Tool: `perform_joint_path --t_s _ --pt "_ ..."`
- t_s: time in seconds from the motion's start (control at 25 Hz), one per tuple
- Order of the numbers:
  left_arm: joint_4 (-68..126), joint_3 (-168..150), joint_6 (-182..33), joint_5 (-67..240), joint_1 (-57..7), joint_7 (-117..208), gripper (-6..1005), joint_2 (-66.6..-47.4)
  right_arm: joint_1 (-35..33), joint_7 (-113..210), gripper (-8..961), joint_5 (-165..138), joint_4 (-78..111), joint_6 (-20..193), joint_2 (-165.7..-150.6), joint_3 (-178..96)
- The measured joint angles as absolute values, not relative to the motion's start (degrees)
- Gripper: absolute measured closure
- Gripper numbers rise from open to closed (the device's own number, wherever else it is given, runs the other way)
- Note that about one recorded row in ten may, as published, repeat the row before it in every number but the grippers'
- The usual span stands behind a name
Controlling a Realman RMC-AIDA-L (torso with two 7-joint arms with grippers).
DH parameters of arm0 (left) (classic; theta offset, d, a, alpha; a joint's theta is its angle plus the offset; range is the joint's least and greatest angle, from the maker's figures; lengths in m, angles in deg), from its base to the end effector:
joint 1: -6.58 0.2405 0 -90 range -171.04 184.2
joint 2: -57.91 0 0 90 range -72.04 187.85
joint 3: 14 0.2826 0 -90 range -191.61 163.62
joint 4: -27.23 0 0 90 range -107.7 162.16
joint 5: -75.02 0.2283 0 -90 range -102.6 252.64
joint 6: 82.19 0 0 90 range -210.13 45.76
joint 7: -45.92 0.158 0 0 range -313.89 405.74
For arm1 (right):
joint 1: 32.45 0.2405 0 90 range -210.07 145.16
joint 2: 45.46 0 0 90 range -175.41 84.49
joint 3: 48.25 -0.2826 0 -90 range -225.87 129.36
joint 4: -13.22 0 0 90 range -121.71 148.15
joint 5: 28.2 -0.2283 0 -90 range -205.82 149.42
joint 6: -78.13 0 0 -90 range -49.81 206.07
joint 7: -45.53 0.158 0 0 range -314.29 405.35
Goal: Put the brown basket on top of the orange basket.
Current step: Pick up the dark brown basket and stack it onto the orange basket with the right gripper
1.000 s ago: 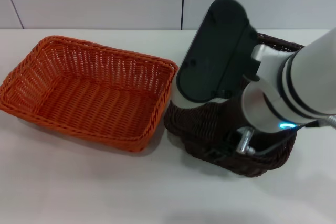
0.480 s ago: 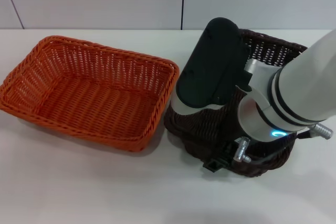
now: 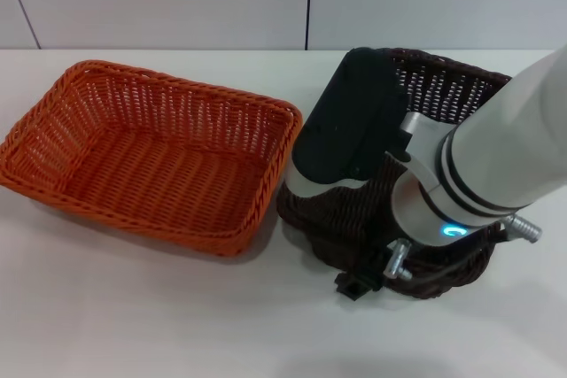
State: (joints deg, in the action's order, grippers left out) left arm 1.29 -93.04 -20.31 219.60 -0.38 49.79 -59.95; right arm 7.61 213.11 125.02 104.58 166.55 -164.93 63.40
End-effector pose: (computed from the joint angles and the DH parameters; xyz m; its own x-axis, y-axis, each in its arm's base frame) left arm -0.4297 0.2999 0.0351 0.7614 -0.0564 0.6458 0.6328 0.2805 -0.7217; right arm 0.0966 0.3335 -0.0985 0.8335 -0.3941 0.3872 -0.2186 -0.8789 -0.4240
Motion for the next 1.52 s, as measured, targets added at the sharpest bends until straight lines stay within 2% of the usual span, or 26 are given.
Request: perform_joint_path --t_s 0.64,1.04,1.12,1.52 --pt "2.6 -93.5 -20.4 220.2 -1.3 49.6 271 -59.95 10.5 214.4 386 125.8 99.6 167.1 -164.93 65.2" --pt "2.5 -93.2 -20.1 220.2 -1.1 49.7 271 -59.95 10.5 214.1 607 125.5 101.9 167.9 -164.82 65.6" --pt "2.5 -93.1 -20.0 220.2 -1.0 49.8 271 -59.95 10.4 214.0 786 125.6 102.5 168.6 -164.81 65.8" --pt "2.5 -93.1 -19.7 220.8 -0.7 49.7 271 -59.95 9.5 214.9 807 131.4 107.6 171.1 -165.02 65.6"
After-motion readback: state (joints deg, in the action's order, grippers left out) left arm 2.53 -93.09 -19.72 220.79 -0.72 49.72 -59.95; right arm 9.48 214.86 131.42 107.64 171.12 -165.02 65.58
